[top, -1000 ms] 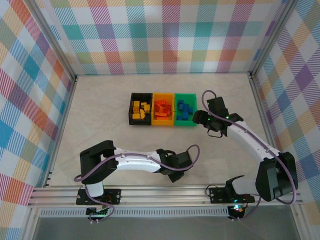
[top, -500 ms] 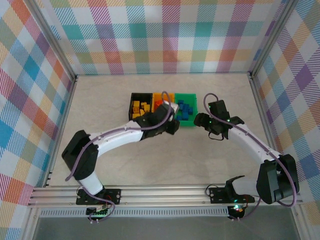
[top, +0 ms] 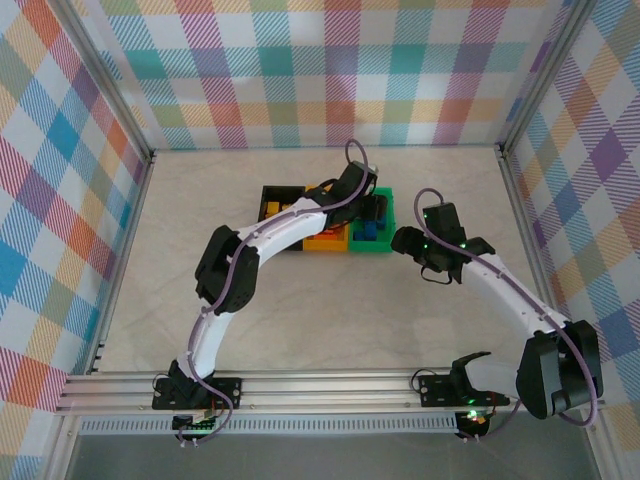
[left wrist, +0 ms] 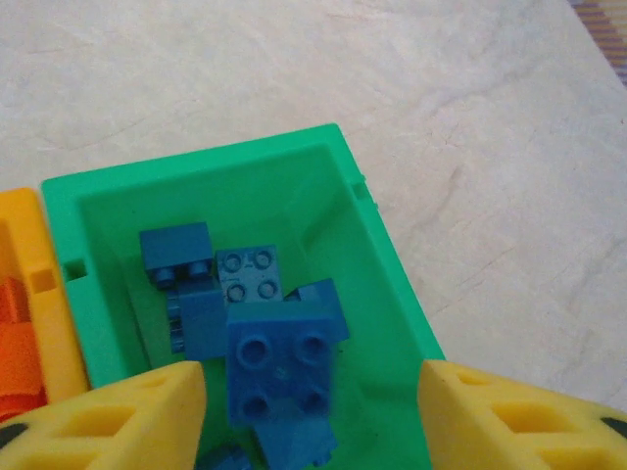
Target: Sort the legos into containers by color
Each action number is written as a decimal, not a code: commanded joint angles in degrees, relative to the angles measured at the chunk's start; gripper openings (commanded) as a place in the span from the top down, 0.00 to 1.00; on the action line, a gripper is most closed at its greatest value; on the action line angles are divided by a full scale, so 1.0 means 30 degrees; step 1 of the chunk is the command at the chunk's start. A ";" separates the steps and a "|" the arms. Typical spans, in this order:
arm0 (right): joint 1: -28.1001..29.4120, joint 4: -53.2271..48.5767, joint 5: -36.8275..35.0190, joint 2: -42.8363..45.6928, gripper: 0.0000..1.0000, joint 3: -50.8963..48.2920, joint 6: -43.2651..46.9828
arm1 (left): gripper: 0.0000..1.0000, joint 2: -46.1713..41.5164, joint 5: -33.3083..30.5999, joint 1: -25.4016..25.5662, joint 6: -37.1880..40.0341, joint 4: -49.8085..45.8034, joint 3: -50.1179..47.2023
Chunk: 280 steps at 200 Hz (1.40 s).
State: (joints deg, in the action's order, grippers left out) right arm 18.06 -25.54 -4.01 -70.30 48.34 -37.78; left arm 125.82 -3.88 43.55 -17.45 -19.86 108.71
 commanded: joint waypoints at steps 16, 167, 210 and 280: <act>-0.0176 0.0096 -0.0003 0.0611 0.22 -0.0171 -0.0109 | 0.12 -0.0654 -0.0010 -0.0044 -0.0272 -0.1058 0.0662; -0.0165 0.2791 -0.3503 0.2203 0.00 -0.1820 -0.1120 | 0.00 -1.6688 -0.9660 -0.7972 0.0834 0.7054 -1.8833; -0.0226 0.4487 -0.3878 0.3588 0.00 -0.3391 -0.0706 | 0.00 -1.4433 -0.9489 -1.0268 0.5294 0.9357 -2.0893; -0.0505 0.5304 -0.4199 0.4324 0.00 -0.3863 0.0671 | 0.00 -1.2676 -0.4991 -1.1924 0.6147 2.0076 -2.7231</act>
State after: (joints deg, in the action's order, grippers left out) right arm 17.26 -12.84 -15.09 -58.74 37.89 -38.44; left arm 87.42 -24.91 9.82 -0.27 23.53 31.90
